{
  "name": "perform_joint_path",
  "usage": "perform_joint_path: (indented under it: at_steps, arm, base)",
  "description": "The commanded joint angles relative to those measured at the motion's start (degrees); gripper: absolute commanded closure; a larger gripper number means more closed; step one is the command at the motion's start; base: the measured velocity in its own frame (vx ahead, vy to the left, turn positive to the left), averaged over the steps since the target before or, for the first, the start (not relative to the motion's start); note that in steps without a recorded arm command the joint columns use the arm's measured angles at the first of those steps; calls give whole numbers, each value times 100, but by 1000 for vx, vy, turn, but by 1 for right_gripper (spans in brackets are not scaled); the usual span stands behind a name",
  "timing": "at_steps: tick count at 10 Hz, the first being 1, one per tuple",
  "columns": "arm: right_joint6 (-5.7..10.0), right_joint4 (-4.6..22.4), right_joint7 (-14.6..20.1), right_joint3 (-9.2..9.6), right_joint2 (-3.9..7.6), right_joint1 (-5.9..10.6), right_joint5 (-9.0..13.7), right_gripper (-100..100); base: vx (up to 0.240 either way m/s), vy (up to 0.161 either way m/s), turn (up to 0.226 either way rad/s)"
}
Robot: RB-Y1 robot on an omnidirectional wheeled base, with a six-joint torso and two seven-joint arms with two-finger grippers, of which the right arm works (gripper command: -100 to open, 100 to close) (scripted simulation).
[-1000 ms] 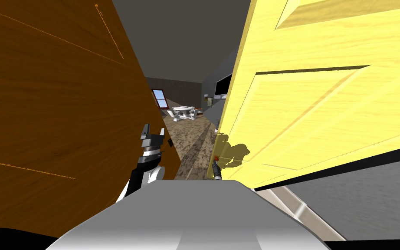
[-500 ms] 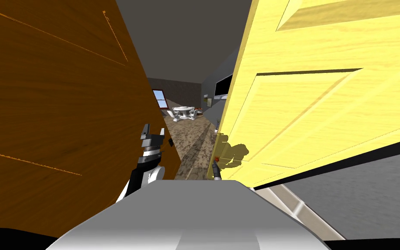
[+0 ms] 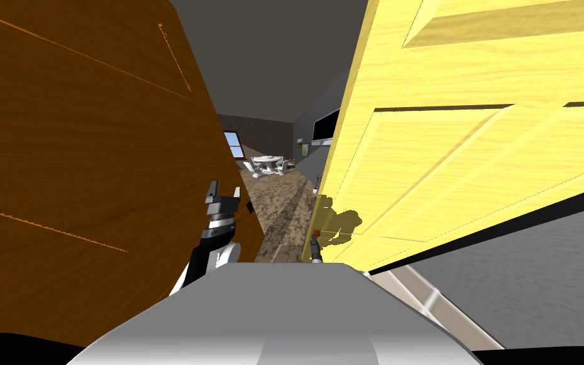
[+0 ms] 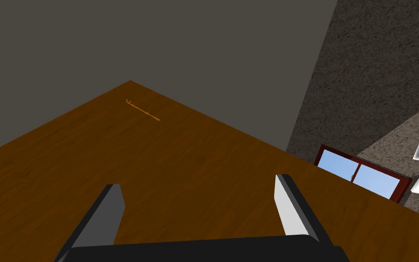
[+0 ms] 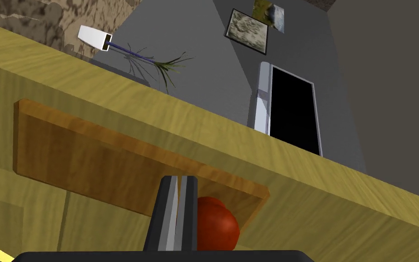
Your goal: Push the door open
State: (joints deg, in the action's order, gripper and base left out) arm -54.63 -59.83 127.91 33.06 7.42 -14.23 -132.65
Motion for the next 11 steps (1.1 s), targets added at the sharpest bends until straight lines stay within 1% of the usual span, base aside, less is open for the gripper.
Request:
perform_joint_path:
  at_steps: [1, 2, 3, 4, 5, 9, 11]
  arm:
    - [-155, -161, 286, 12, 5, -42, 39, -100]
    - [-155, -161, 348, 12, 5, -42, 39, -100]
    - [-186, -196, 573, 43, -1, -75, 73, -100]
    - [-213, -228, 715, 71, -8, -104, 104, -100]
    - [-213, -228, 786, 71, -8, -104, 104, -100]
    - [-213, -228, 786, 71, -8, -104, 104, -100]
    - [-264, -285, 1155, 121, -19, -158, 160, -100]
  base:
    - [-32, 14, -30]
    - [-23, 7, -21]
    - [-23, 0, -21]
    - [-33, 8, -22]
    - [-25, 9, -11]
    - [-2, 0, 0]
    - [-16, 4, -17]
